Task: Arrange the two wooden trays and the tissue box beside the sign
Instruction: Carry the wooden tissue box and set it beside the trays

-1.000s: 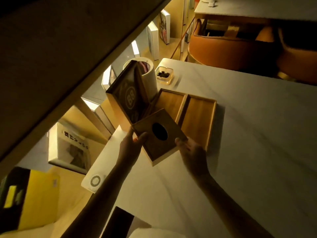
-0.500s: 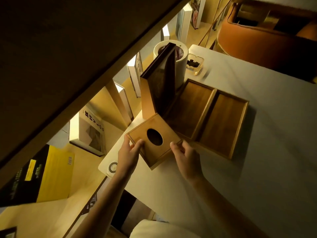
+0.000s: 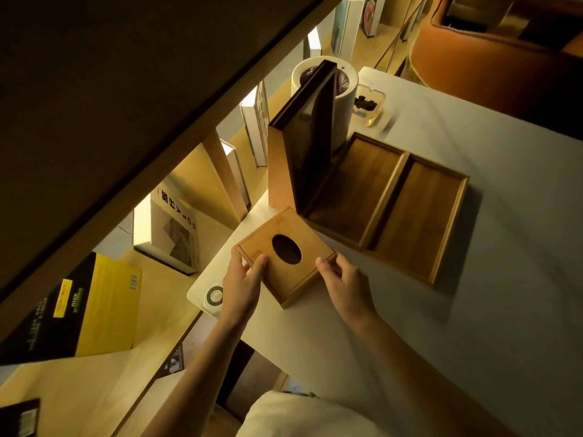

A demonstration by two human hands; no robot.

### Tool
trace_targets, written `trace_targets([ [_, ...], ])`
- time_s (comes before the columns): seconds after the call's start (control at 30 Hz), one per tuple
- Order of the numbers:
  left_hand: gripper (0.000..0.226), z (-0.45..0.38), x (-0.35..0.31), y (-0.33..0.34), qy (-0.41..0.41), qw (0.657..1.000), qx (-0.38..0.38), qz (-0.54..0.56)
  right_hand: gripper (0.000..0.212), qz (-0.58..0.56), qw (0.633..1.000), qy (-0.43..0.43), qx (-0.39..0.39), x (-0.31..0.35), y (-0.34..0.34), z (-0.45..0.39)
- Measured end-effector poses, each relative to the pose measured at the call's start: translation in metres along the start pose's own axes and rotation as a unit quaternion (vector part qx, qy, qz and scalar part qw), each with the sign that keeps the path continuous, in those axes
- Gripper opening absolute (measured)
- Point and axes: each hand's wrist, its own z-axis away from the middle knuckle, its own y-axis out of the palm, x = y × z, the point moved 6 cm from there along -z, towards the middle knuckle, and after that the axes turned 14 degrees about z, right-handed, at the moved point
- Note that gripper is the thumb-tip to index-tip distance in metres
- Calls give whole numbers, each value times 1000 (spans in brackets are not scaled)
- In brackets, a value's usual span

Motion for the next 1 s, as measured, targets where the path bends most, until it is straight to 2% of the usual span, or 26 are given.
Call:
trace_targets([
  [0.2,46,-2,4,1,1,1000,15,-3,32,5,1000,-6,-5,-1,0,3],
  [0.3,48,0,5,1,17,999,26,-23,40,11,1000,4,23,0,2,4],
  [0.37,59,5,7,1,41,995,-1,-90,50,44,999,-21,18,3,0,7],
  [0.43,76,17,6,1,96,972,-45,-210,55,93,991,-93,-20,10,-6,15],
  [0.5,75,31,8,6,166,945,-35,-279,57,178,971,-156,-42,12,-6,23],
  [0.53,72,36,12,9,175,937,-20,-301,60,224,958,-174,-48,10,-4,26],
  [0.63,69,42,29,11,155,928,2,-337,66,300,931,-202,-37,7,3,32],
  [0.73,68,45,33,12,150,928,3,-341,68,303,929,-212,14,3,8,27],
  [1.0,66,49,38,16,142,928,-26,-343,67,315,917,-244,25,4,3,8],
])
